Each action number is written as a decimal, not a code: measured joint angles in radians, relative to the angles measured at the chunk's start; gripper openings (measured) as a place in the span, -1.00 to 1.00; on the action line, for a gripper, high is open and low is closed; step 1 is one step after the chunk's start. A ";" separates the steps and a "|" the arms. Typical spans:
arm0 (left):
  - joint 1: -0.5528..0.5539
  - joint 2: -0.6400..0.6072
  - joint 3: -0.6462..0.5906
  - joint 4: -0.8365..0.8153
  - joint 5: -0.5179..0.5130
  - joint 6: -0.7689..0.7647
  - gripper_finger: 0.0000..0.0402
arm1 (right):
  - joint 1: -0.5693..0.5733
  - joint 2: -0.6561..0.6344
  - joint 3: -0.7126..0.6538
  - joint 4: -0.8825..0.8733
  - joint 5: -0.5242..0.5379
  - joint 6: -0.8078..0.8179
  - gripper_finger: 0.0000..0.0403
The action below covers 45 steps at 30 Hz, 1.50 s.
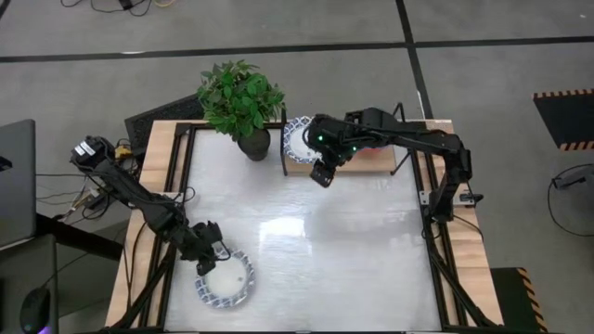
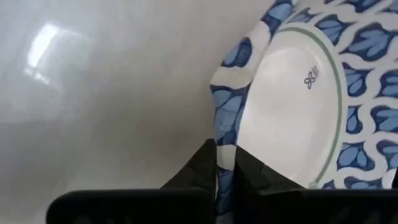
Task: Place and stack bowls onto a shelf
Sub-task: Stack the white bowl on top of white bowl on the shelf
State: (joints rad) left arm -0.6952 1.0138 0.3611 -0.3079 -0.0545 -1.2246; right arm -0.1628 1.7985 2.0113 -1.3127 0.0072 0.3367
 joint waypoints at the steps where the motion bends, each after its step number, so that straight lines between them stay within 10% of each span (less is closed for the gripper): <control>1: 0.015 0.000 0.000 0.007 -0.019 -0.003 -0.97 | 0.013 0.000 0.000 -0.007 0.009 0.012 0.19; 9: 0.193 0.000 0.000 0.097 -0.214 -0.026 -1.00 | 0.157 0.000 -0.076 0.017 0.277 0.246 0.19; 24: 0.404 0.000 0.000 0.425 -0.401 0.250 -1.00 | 0.264 0.001 -0.348 0.554 0.311 0.347 0.19; 45: 0.468 0.000 0.001 0.564 -0.439 0.379 -1.00 | 0.295 0.048 -0.345 0.658 0.266 0.317 0.19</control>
State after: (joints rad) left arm -0.2268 1.0138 0.3618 0.2562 -0.4938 -0.8453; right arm 0.1318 1.8468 1.6667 -0.6543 0.2732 0.6537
